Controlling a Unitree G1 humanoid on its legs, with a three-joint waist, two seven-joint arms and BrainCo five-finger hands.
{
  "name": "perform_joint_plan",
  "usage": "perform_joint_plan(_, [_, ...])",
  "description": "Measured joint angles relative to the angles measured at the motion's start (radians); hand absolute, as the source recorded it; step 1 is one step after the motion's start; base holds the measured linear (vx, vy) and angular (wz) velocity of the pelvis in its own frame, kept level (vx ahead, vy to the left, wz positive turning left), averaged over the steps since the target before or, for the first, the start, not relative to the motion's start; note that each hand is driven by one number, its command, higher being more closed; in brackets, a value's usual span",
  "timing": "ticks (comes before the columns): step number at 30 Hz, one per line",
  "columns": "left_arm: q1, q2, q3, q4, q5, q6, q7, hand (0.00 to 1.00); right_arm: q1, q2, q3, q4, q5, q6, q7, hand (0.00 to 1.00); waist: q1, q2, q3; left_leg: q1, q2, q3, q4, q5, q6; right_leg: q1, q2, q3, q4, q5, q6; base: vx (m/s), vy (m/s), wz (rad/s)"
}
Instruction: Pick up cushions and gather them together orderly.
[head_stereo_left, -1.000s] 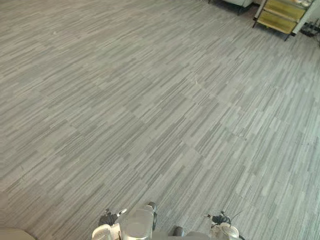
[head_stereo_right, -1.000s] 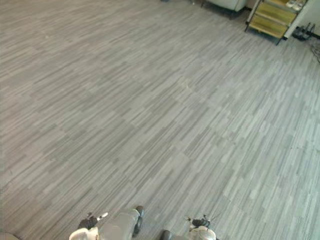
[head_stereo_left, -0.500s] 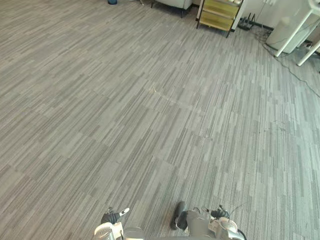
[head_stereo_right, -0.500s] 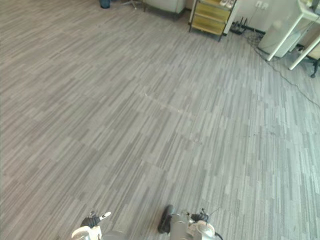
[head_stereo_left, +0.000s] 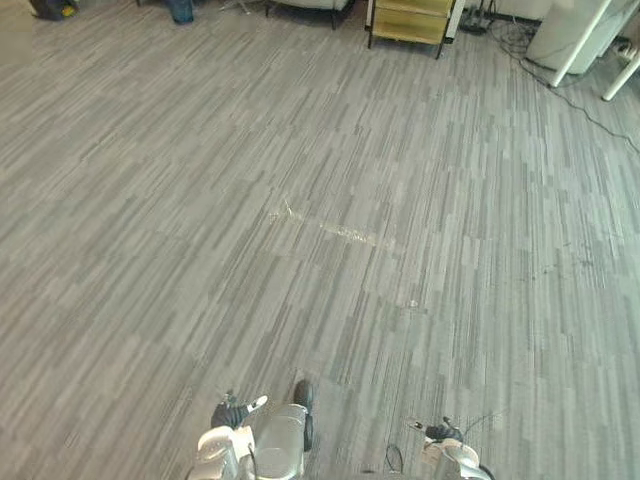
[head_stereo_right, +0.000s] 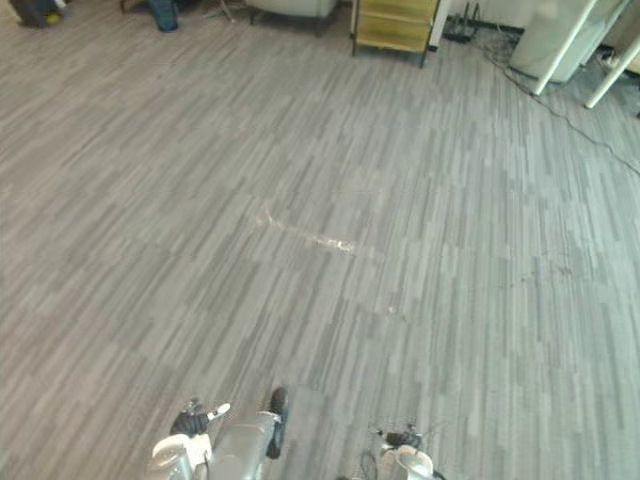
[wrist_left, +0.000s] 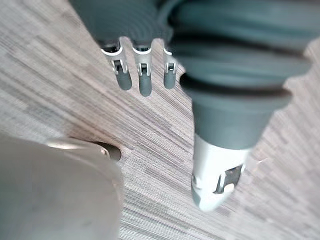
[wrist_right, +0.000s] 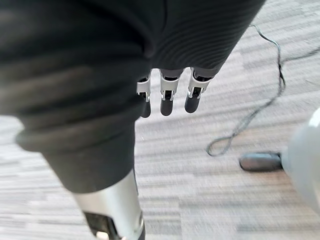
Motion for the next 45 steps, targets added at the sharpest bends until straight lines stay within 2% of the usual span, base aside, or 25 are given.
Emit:
perform_joint_plan(2, [0.0,0.002,-0.023,0.01,0.004,0.001,-0.001,0.0,0.016,0.001,-0.009,-0.003,-0.001,-0.002,0.001,0.0,-0.004,-0.012,-0.007,0.073,-0.003,0.017,0.013,-0.084,0.01,-0.117,-0.033,0.038,0.356,0.007,0.06,0.53,0.18,-0.14])
perform_joint_plan(4, [-0.001,0.012,-0.052,0.018,0.006,0.003,-0.001,0.0,0.025,0.003,-0.012,-0.019,0.0,-0.003,0.002,0.0,-0.016,-0.027,-0.003,0.142,-0.018,0.019,0.005,-0.129,0.02,-0.241,-0.079,0.061,0.665,0.089,0.104,0.43,0.09,-0.08])
perform_joint_plan(5, [-0.001,0.015,-0.076,0.035,0.011,0.011,-0.001,0.0,0.04,-0.001,-0.019,-0.04,0.0,-0.003,0.004,0.0,-0.034,-0.027,-0.005,0.232,-0.019,0.02,-0.005,-0.167,0.02,-0.331,-0.116,0.039,0.859,0.053,0.074,0.6,0.071,-0.06])
perform_joint_plan(6, [0.0,0.017,-0.083,0.038,0.013,0.013,-0.001,0.0,0.054,-0.002,-0.019,-0.047,-0.001,-0.004,0.005,0.0,-0.043,-0.022,-0.009,0.301,-0.015,0.022,-0.045,-0.176,0.02,-0.383,-0.134,-0.007,0.883,0.02,0.058,0.61,0.051,-0.05])
perform_joint_plan(9, [0.0,0.013,-0.087,0.048,0.014,0.019,-0.001,0.0,0.055,-0.002,-0.044,-0.057,-0.001,-0.007,0.012,0.0,-0.051,-0.01,-0.012,0.447,0.029,0.033,-0.152,-0.177,0.016,-0.456,-0.119,-0.13,0.717,-0.043,0.023,0.47,-0.032,-0.1])
perform_joint_plan(10, [-0.001,0.012,-0.089,0.048,0.015,0.019,-0.001,0.0,0.049,-0.002,-0.044,-0.066,-0.001,-0.008,0.017,0.0,-0.056,-0.004,-0.015,0.488,0.058,0.039,-0.184,-0.179,0.014,-0.514,-0.078,-0.159,0.552,-0.037,0.013,0.48,-0.086,-0.12])
perform_joint_plan(11, [0.001,0.012,-0.089,0.049,0.015,0.019,-0.001,0.0,0.04,-0.003,-0.043,-0.066,-0.001,-0.009,0.022,0.0,-0.065,-0.002,-0.014,0.5,0.071,0.041,-0.192,-0.179,0.014,-0.538,-0.048,-0.157,0.425,-0.002,0.016,0.58,-0.131,-0.02])
perform_joint_plan(13, [0.013,0.012,-0.09,0.069,0.022,0.019,-0.001,0.0,0.036,-0.007,-0.042,-0.064,-0.001,-0.008,0.023,0.0,-0.086,-0.009,-0.015,0.538,0.074,0.024,-0.211,-0.182,0.008,-0.559,0.005,-0.106,0.087,0.15,0.027,0.5,-0.163,0.26])
perform_joint_plan(14, [0.013,0.015,-0.09,0.068,0.022,0.019,-0.001,0.0,0.044,-0.011,-0.044,-0.064,-0.001,-0.008,0.022,0.0,-0.09,-0.014,-0.017,0.56,0.067,0.001,-0.21,-0.191,-0.008,-0.556,0.01,-0.071,0.029,0.191,0.031,0.56,-0.245,0.54])
perform_joint_plan(15, [0.02,0.01,-0.088,0.071,0.023,0.02,0.002,0.0,0.053,-0.024,-0.052,-0.063,0.001,-0.007,0.023,0.0,-0.097,-0.011,-0.023,0.59,0.073,-0.049,-0.201,-0.21,-0.035,-0.549,0.019,-0.024,0.045,0.292,-0.008,0.57,-0.261,0.58])
perform_joint_plan(16, [0.021,0.004,-0.086,0.071,0.028,0.02,0.002,0.0,0.055,-0.027,-0.057,-0.062,-0.001,-0.006,0.023,0.0,-0.102,0.003,-0.027,0.595,0.088,-0.076,-0.191,-0.211,-0.038,-0.556,0.024,-0.023,0.089,0.307,-0.027,0.6,-0.274,0.7])
perform_joint_plan(18, [0.026,-0.04,-0.071,0.075,0.042,0.019,0.004,0.0,0.061,-0.046,-0.114,-0.065,-0.001,-0.007,0.022,0.0,-0.103,0.083,-0.057,0.534,0.16,-0.155,-0.04,-0.192,-0.068,-0.55,0.072,-0.088,0.174,0.189,-0.066,0.65,-0.299,0.53])
perform_joint_plan(21, [0.033,-0.056,0.008,0.058,0.041,0.02,-0.002,0.0,0.06,-0.036,-0.09,-0.074,0.007,-0.006,0.02,0.0,-0.097,0.094,-0.046,0.328,0.216,-0.168,0.455,-0.024,-0.155,-0.416,0.128,-0.117,0.131,0.105,-0.1,0.63,-0.254,0.26])
perform_joint_plan(24, [0.033,-0.036,0.02,0.019,0.04,0.019,-0.006,0.0,0.052,-0.012,-0.046,-0.071,0.009,-0.006,0.021,0.0,-0.069,0.06,-0.026,0.142,0.229,-0.065,0.664,-0.133,-0.129,-0.224,0.155,-0.111,0.017,0.079,-0.118,0.56,-0.145,-0.03])
perform_joint_plan(26, [0.031,-0.032,0.011,0.001,0.038,0.015,-0.012,0.0,0.022,-0.009,-0.045,-0.057,0.012,-0.007,0.02,0.0,-0.055,0.048,-0.019,0.054,0.206,0.0,0.516,-0.194,-0.105,-0.141,0.149,-0.086,-0.042,0.082,-0.113,0.5,-0.051,-0.34])
perform_joint_plan(28, [0.021,-0.033,-0.003,-0.006,0.037,-0.001,-0.013,0.0,-0.006,-0.006,-0.049,-0.047,0.03,-0.007,0.016,0.0,-0.037,0.045,-0.014,-0.001,0.137,0.018,0.223,-0.187,-0.096,-0.085,0.114,-0.058,-0.084,0.064,-0.084,0.51,0.083,-0.47])
perform_joint_plan(29, [0.019,-0.034,-0.006,-0.004,0.038,-0.001,-0.013,0.0,-0.01,-0.008,-0.048,-0.04,0.038,-0.008,0.013,0.0,-0.033,0.045,-0.013,-0.012,0.106,0.008,0.063,-0.131,-0.102,-0.059,0.095,-0.05,-0.096,0.05,-0.065,0.47,0.163,-0.35])
perform_joint_plan(30, [0.021,-0.037,-0.015,0.005,0.034,-0.001,-0.013,0.0,-0.007,-0.018,-0.045,-0.029,0.038,-0.008,0.009,0.0,-0.027,0.051,-0.017,-0.008,0.08,-0.007,-0.075,0.018,-0.112,-0.026,0.082,-0.03,-0.112,0.025,-0.035,0.49,0.177,-0.39])
perform_joint_plan(31, [0.025,-0.037,-0.018,0.008,0.03,-0.003,-0.012,0.0,0.0,-0.016,-0.035,-0.025,0.038,-0.007,0.007,0.0,-0.015,0.054,-0.021,0.011,0.068,-0.004,-0.082,0.095,-0.093,-0.004,0.075,-0.007,-0.12,0.008,-0.017,0.55,0.211,-0.25])
perform_joint_plan(34, [0.018,-0.024,-0.007,0.006,0.024,-0.002,-0.015,0.0,0.008,0.003,-0.027,-0.017,0.036,-0.003,0.008,0.0,-0.021,0.03,-0.025,-0.008,0.032,0.02,0.044,-0.007,-0.028,0.015,0.017,0.015,-0.069,-0.009,0.0,0.57,0.195,-0.04])
perform_joint_plan(36, [0.018,-0.016,-0.014,0.017,0.02,0.0,-0.016,0.0,0.016,-0.001,-0.029,-0.02,0.035,-0.003,0.008,0.0,-0.019,0.024,-0.028,0.036,0.028,0.02,0.079,-0.08,-0.011,-0.045,0.004,0.054,0.155,-0.013,0.007,0.52,0.187,0.06])
perform_joint_plan(39, [0.009,0.012,-0.058,0.045,0.021,0.006,-0.018,0.0,0.027,-0.001,-0.027,-0.021,0.029,-0.006,0.014,0.0,-0.026,-0.002,-0.035,0.162,-0.003,0.012,0.032,-0.143,0.009,-0.226,-0.059,0.073,0.65,0.021,0.118,0.39,0.099,0.11])
perform_joint_plan(40, [0.01,0.013,-0.059,0.05,0.022,0.007,-0.018,0.0,0.029,-0.002,-0.027,-0.021,0.025,-0.006,0.015,0.0,-0.027,-0.002,-0.035,0.188,-0.005,0.011,0.023,-0.15,0.009,-0.247,-0.072,0.059,0.705,0.012,0.11,0.54,0.083,0.06])
perform_joint_plan(42, [0.019,0.017,-0.06,0.066,0.022,0.016,-0.018,0.0,0.036,-0.009,-0.025,-0.033,-0.001,-0.008,0.025,0.0,-0.031,0.008,-0.034,0.335,-0.006,0.006,-0.076,-0.158,0.012,-0.332,-0.112,-0.05,0.782,-0.051,0.046,0.43,0.036,0.06])
perform_joint_plan(45, [0.024,0.021,-0.059,0.07,0.022,0.022,-0.017,0.0,0.032,-0.015,-0.011,-0.033,-0.003,-0.015,0.029,0.0,-0.047,0.009,-0.035,0.447,0.032,-0.008,-0.157,-0.158,0.012,-0.43,-0.057,-0.123,0.582,-0.082,0.01,0.43,-0.063,0.16])
